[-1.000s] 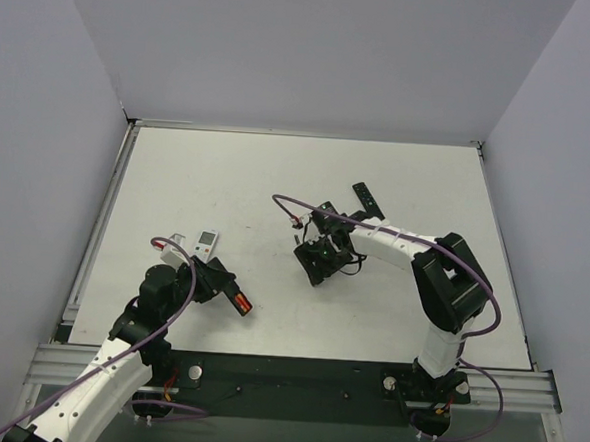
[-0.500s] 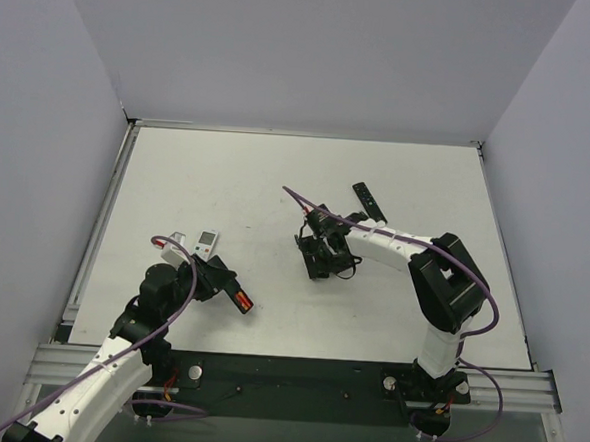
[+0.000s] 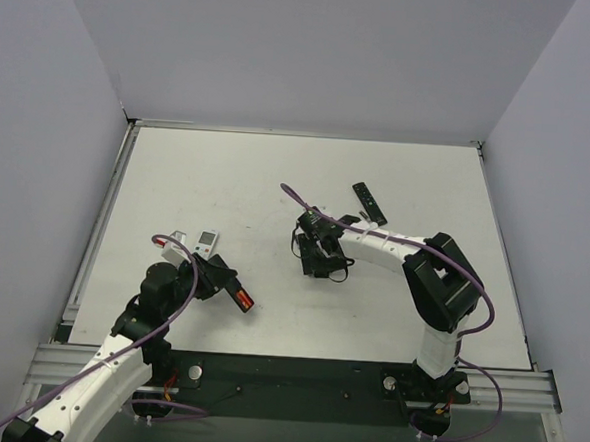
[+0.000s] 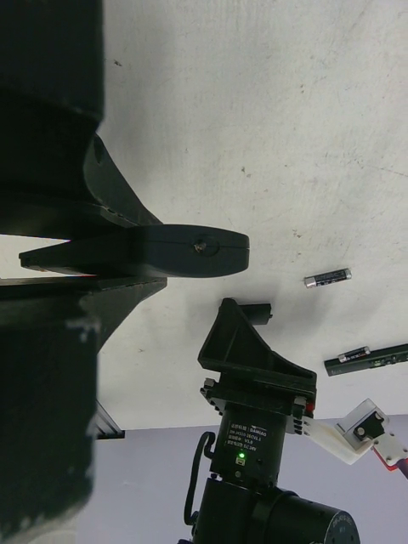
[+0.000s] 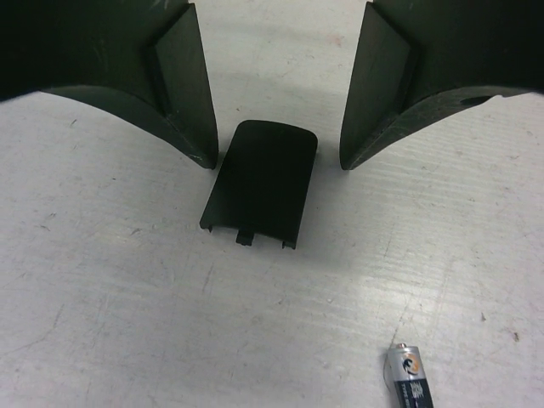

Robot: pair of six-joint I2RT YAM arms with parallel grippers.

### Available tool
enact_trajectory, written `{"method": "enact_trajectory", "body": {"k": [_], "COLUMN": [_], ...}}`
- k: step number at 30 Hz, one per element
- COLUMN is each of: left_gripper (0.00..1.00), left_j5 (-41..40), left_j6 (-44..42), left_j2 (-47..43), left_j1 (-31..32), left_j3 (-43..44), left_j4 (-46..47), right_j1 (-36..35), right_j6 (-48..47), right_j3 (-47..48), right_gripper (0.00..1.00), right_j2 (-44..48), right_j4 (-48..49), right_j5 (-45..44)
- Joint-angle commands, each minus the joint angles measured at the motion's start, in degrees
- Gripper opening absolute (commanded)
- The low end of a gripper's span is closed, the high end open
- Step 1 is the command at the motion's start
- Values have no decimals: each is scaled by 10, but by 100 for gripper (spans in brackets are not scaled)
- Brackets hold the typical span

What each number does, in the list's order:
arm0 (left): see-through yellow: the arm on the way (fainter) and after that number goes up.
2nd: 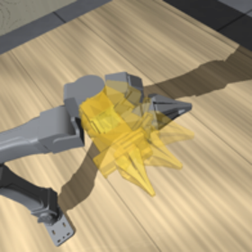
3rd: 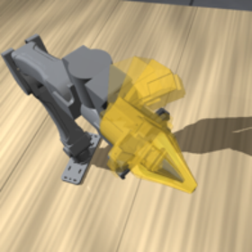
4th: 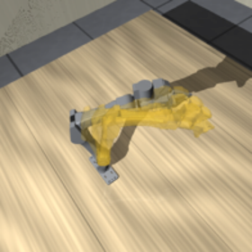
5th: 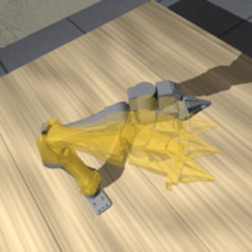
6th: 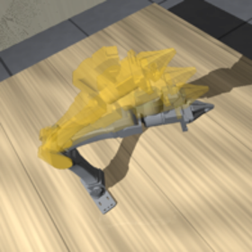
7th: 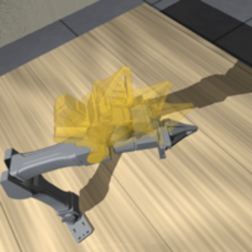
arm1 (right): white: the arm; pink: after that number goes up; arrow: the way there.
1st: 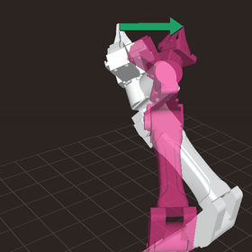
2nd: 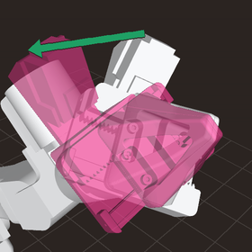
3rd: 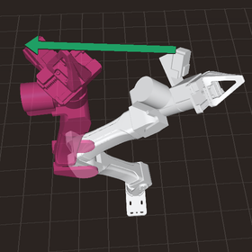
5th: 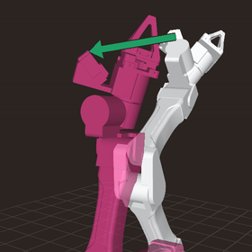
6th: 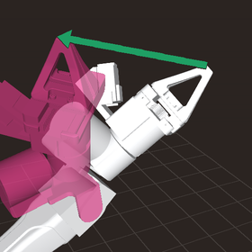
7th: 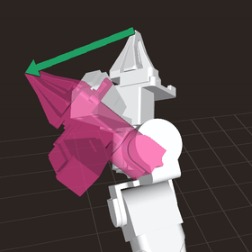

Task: Load the batteries into the remote control

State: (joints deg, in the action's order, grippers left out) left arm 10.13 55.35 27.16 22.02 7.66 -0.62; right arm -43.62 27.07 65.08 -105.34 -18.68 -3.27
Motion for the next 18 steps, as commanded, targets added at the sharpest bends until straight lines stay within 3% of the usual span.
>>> {"method": "enact_trajectory", "body": {"k": [1,7,11,18], "left_gripper": [0,0,0,0], "left_j5": [8,21,28,31], "left_j6": [7,27,49,63], "left_j2": [2,25,60,79], "left_j1": [-1,0,0,0], "left_j3": [11,-13,-48,-76], "left_j4": [54,135,227,365], "right_j1": [-3,-2,-3,-24], "right_j6": [19,11,4,-42], "right_j3": [-13,-30,-41,-62], "right_gripper": [52,36,18,13], "right_j2": [-33,-11,9,100], "right_j4": [-6,-3,-3,10], "right_j5": [-36,-50,-50,-41]}}
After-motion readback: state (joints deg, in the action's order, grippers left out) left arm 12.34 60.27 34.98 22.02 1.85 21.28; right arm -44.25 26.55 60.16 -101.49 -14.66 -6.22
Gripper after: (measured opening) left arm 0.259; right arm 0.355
